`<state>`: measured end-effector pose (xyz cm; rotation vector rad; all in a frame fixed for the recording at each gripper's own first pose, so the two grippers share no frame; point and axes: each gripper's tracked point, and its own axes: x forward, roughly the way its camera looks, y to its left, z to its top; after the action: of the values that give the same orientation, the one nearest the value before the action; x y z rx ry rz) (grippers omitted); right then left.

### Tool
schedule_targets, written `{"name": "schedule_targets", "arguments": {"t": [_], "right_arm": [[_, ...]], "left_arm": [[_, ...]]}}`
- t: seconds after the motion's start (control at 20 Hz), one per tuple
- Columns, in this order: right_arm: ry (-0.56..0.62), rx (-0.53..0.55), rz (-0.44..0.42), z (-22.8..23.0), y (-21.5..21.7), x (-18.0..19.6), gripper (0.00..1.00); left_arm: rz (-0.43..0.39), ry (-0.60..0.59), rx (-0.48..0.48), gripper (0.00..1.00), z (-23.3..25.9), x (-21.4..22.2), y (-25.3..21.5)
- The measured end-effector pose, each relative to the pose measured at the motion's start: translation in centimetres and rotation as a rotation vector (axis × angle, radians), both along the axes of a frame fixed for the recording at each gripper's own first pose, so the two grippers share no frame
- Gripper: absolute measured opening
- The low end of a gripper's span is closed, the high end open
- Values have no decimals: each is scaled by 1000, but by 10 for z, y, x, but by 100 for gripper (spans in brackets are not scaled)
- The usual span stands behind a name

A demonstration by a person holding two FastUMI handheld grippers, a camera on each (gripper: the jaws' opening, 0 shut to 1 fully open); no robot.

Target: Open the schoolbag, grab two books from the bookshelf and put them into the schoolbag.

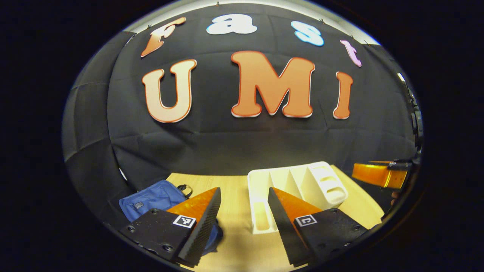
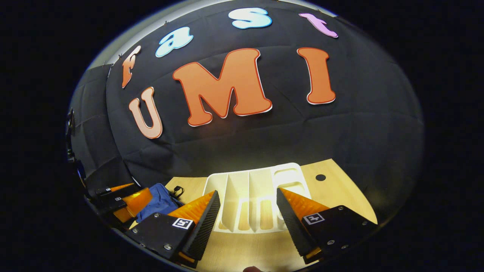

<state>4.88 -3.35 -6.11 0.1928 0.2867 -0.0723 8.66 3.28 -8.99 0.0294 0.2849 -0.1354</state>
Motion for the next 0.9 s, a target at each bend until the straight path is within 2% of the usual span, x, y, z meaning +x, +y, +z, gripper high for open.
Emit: {"name": "schedule_targets", "arguments": {"t": [0.15,0.2,0.4,0.5,0.6,0.75,0.9], "right_arm": [[-57,-57,-24,16,-11,-5,89],[-78,-82,-35,21,-16,-6,89],[-154,-148,-80,33,-23,-11,90],[-191,-168,-104,39,-25,-12,90],[-236,-193,-119,43,-25,-14,90],[-306,-230,-128,49,-24,-19,89],[-326,-242,-116,46,-15,-18,90]], "left_arm": [[-12,-131,-47,85,31,-1,-23],[1,-177,-66,84,43,-4,-28],[6,-279,-116,85,66,-16,-35],[6,-328,-108,84,74,-21,-36],[-1,-348,-97,84,74,-26,-41],[-7,-357,-135,84,73,-36,-49],[6,-373,-144,84,70,-43,-49]]}}
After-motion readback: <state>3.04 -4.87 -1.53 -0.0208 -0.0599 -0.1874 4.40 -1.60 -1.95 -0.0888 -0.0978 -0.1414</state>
